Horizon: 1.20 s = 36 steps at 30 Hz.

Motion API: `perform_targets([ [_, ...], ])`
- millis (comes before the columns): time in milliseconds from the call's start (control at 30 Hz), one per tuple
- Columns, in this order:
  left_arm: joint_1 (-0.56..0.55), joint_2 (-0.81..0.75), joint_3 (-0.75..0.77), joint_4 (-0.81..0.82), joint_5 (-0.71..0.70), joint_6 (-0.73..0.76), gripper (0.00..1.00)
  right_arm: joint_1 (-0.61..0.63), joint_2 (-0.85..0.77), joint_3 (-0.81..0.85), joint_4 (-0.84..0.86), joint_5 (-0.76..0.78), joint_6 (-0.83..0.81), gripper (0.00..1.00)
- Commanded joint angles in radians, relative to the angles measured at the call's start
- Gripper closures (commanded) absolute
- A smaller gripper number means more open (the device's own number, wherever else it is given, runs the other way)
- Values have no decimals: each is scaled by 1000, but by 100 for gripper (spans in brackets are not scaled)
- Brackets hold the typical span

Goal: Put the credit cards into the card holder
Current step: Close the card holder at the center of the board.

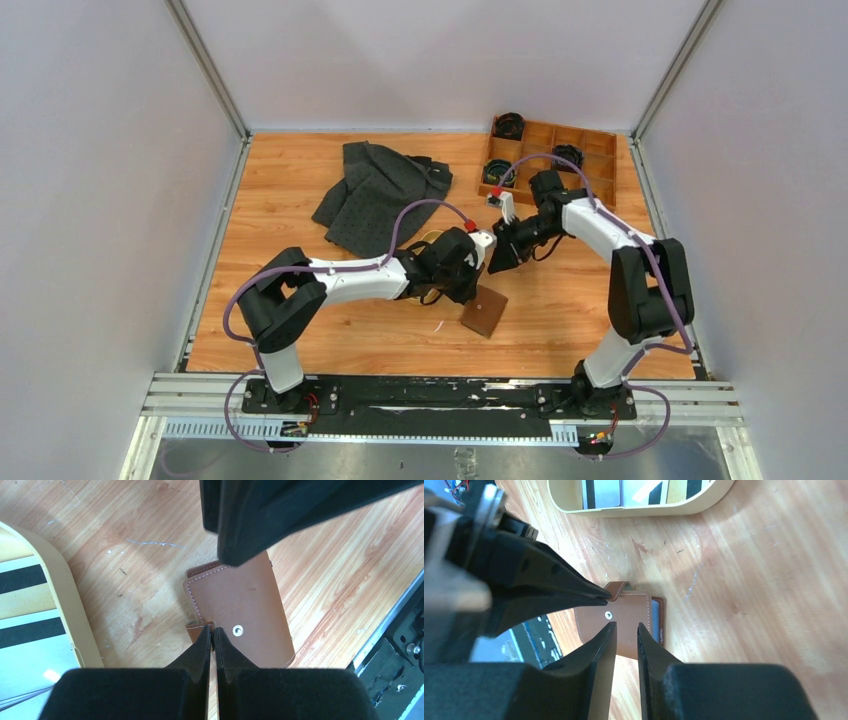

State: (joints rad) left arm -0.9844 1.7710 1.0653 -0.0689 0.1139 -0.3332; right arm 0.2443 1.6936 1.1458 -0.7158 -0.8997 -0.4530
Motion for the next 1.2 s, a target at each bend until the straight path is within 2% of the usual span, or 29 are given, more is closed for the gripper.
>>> perform_targets([
  [0, 5, 9, 5, 12, 40, -11, 100, -32, -38, -33, -78, -49, -252, 72],
  [100, 12, 8, -2, 19, 26, -21, 100, -33, -126, -96, -111, -61, -478, 72],
  [200, 22, 6, -11, 40, 42, -24, 100, -75, -311, -202, -99, -109, -859, 70],
  [267, 27, 6, -17, 60, 54, -23, 100, -128, -409, -284, -100, -147, -1165, 46],
  [333, 29, 10, -16, 64, 68, -18, 100, -140, -449, -362, -99, -94, -1473, 31],
  [367, 29, 16, -14, 65, 75, -13, 100, -140, -443, -387, -96, -75, -1580, 26],
  [433, 29, 24, -11, 64, 92, -4, 100, -138, -384, -398, -115, -71, -1775, 23],
  [500, 29, 28, -7, 64, 100, 4, 100, -133, -296, -364, -221, -77, -1997, 20],
  [567, 30, 30, -5, 64, 105, 12, 100, -130, -219, -330, -297, -98, -2139, 18],
  [633, 31, 34, -3, 64, 109, 19, 100, -124, -174, -319, -307, -100, -2218, 16],
  [833, 32, 42, 4, 65, 131, 34, 100, -99, -154, -345, -270, -84, -2233, 10],
  [967, 34, 53, 20, 64, 139, 45, 100, -69, -192, -411, -118, -67, -2154, 5],
  [1167, 44, 81, 54, 45, 155, 64, 100, -43, -219, -441, 28, -55, -2041, 5],
])
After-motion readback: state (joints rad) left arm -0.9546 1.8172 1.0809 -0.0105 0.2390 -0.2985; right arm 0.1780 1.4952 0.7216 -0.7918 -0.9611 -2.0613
